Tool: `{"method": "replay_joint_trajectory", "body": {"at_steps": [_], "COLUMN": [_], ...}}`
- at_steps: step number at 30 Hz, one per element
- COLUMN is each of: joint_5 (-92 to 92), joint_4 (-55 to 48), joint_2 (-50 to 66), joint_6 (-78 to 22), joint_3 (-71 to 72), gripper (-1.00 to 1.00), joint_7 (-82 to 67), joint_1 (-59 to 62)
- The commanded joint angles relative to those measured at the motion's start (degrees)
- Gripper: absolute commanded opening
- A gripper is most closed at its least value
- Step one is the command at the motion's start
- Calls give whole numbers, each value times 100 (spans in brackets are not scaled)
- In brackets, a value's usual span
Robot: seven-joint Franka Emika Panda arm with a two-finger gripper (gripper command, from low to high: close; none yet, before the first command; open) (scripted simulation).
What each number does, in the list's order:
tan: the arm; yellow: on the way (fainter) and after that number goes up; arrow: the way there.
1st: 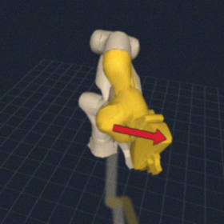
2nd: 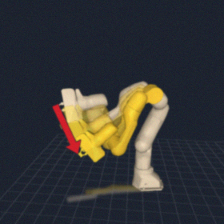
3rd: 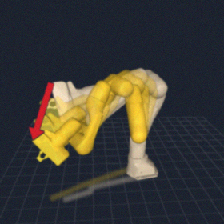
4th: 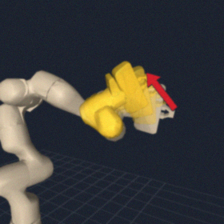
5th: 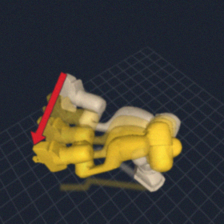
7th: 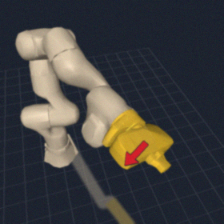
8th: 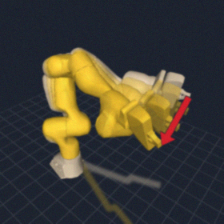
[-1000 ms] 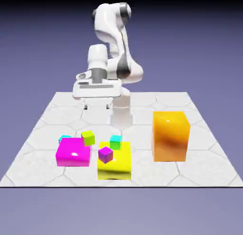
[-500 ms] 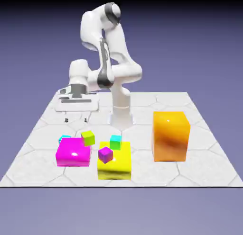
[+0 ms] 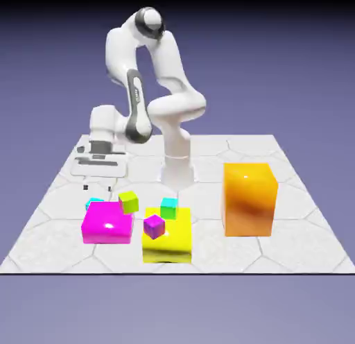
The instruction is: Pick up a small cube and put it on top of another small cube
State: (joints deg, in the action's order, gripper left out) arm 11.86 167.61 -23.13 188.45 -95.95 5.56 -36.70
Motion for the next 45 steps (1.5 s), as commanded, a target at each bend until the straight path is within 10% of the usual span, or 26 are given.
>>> {"method": "replay_joint_trajectory", "body": {"at_steps": [1, 26, 27, 45], "joint_5": [26, -1035, -1035, 180], "joint_4": [14, -538, -538, -30], "joint_2": [21, -1047, -1047, 206], "joint_6": [31, 1420, 1420, 184], "joint_3": [-208, -4395, -4395, -1724], "gripper": [0, 0, -100, -100], "joint_7": [-80, -1854, -1854, -671], "joint_1": [-78, -3744, -3744, -627]}}
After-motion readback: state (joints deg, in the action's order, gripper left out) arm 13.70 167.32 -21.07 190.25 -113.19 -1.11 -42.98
